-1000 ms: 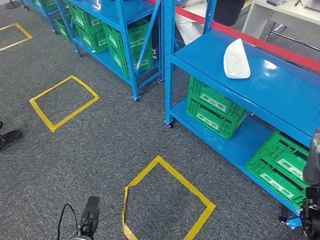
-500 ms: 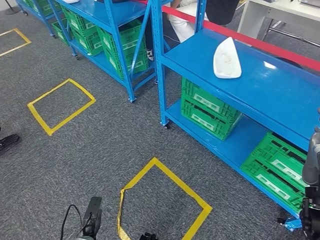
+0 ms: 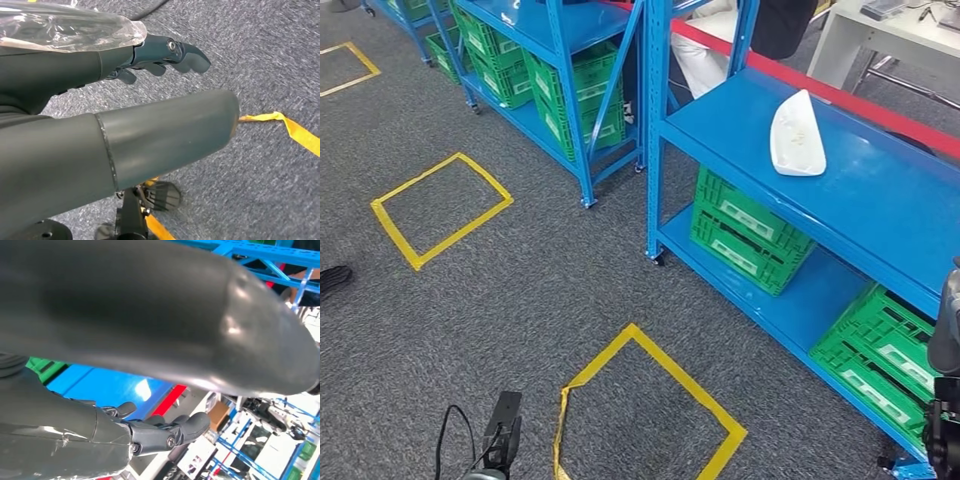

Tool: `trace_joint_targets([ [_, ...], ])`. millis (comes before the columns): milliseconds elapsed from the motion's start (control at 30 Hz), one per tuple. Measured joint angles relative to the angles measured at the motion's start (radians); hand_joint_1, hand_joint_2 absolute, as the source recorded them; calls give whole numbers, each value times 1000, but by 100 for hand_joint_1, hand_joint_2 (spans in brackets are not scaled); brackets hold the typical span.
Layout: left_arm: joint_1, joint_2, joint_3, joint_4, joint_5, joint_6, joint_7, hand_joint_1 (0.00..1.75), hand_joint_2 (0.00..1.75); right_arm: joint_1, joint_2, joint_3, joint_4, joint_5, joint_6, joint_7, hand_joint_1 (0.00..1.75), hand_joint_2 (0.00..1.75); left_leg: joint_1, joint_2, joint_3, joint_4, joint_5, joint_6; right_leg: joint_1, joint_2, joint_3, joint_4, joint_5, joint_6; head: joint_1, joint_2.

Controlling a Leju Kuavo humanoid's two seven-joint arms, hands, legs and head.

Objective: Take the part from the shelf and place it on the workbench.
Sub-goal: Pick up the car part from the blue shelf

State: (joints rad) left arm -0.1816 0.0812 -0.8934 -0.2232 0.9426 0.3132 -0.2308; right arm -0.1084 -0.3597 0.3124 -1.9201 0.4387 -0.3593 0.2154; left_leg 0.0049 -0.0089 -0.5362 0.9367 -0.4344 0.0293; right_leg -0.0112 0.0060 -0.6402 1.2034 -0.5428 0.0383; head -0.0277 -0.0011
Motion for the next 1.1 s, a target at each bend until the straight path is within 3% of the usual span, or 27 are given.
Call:
trace_joint_targets([
  [67,0,-2,0,0,0,0,0,0,0,-1,0,0,-1,1,3,0,0,0,-2,-2,17,1,-13,-5,4,0,52,-141,83,-11,2,0],
  [100,0,-3,0,0,0,0,0,0,0,-2,0,0,-2,2,4,-1,0,0,-3,-2,20,3,-18,-9,7,-1,77,-194,101,-16,3,0],
  [167,0,-4,0,0,0,0,0,0,0,-2,0,0,-4,3,6,-2,0,0,-4,-2,18,5,-22,-17,13,-1,97,-231,98,-25,3,0],
  [267,0,-3,0,0,1,0,-2,0,0,-3,0,0,-6,5,7,-2,0,0,-4,0,12,24,-35,-30,4,0,111,-249,98,-36,2,0],
  [333,-1,-3,0,0,1,0,-3,0,0,-6,0,1,-9,6,9,-3,0,0,0,1,-37,122,-77,-41,-1,-4,123,-258,96,-43,-2,0],
  [400,1,-3,0,0,2,0,-3,0,0,-8,0,2,-10,7,12,-3,0,0,5,1,-127,269,-122,-51,-2,-6,128,-259,91,-48,-5,0],
  [433,4,-2,0,0,2,0,-3,0,0,-7,1,4,-10,8,14,-2,0,0,8,1,-161,312,-124,-54,-2,-6,131,-258,87,-48,-5,0],
  [467,6,-2,0,0,3,0,-3,0,0,-7,1,5,-10,8,15,-2,0,0,10,2,-176,316,-106,-57,-4,-6,136,-258,82,-47,-6,0],
  [500,9,-1,0,0,3,0,-4,0,0,-7,1,6,-10,9,16,-2,0,0,12,2,-168,276,-70,-59,-6,-5,142,-258,77,-44,-6,0],
  [567,11,1,0,0,6,0,-5,0,0,-8,1,8,-10,10,18,-2,0,0,16,4,-109,128,12,-63,-9,-3,157,-257,63,-34,-7,0],
  [600,11,2,0,0,7,0,-7,0,0,-9,1,8,-10,11,19,-2,0,0,16,3,-82,66,34,-60,-8,-2,162,-256,56,-27,-8,0],
  [667,12,1,0,0,8,0,-9,0,0,-11,1,10,-10,13,23,-2,0,0,14,1,-59,15,36,-49,-4,0,168,-259,44,-15,-5,0],
  [767,14,0,0,0,9,0,-10,0,0,-14,1,10,-10,14,29,1,0,0,13,-1,-52,11,27,-25,-8,-1,172,-249,26,-2,-1,0],
  [833,14,1,0,0,9,0,-10,0,0,-15,1,10,-10,14,34,3,0,0,13,0,-41,7,22,-11,-10,-2,133,-155,-20,2,2,0],
  [900,14,2,0,0,9,0,-10,0,0,-15,1,10,-10,13,38,4,0,0,8,0,-34,7,14,-1,-8,-3,52,-4,-77,4,4,0],
  [933,15,2,0,0,9,0,-10,0,0,-14,1,10,-10,12,40,5,0,0,4,0,-29,7,10,2,-8,-3,19,49,-86,3,5,0],
  [967,16,2,0,0,9,0,-10,0,0,-14,1,10,-10,10,42,6,0,0,1,-1,-23,7,5,3,-7,-3,1,63,-75,1,5,0],
  [1000,17,2,0,0,8,0,-10,0,0,-14,1,10,-9,9,43,6,0,0,-2,-2,-14,7,0,4,-4,-3,4,35,-43,-5,5,0],
  [1067,19,0,0,0,4,0,-8,0,0,-12,1,8,-10,6,42,7,0,0,-6,-3,5,7,-11,4,5,-4,51,-101,47,-24,6,0],
  [1100,19,-2,0,0,1,0,-8,0,0,-8,1,7,-10,5,41,7,0,0,-8,-5,11,8,-17,2,10,-5,77,-166,76,-34,6,0],
])
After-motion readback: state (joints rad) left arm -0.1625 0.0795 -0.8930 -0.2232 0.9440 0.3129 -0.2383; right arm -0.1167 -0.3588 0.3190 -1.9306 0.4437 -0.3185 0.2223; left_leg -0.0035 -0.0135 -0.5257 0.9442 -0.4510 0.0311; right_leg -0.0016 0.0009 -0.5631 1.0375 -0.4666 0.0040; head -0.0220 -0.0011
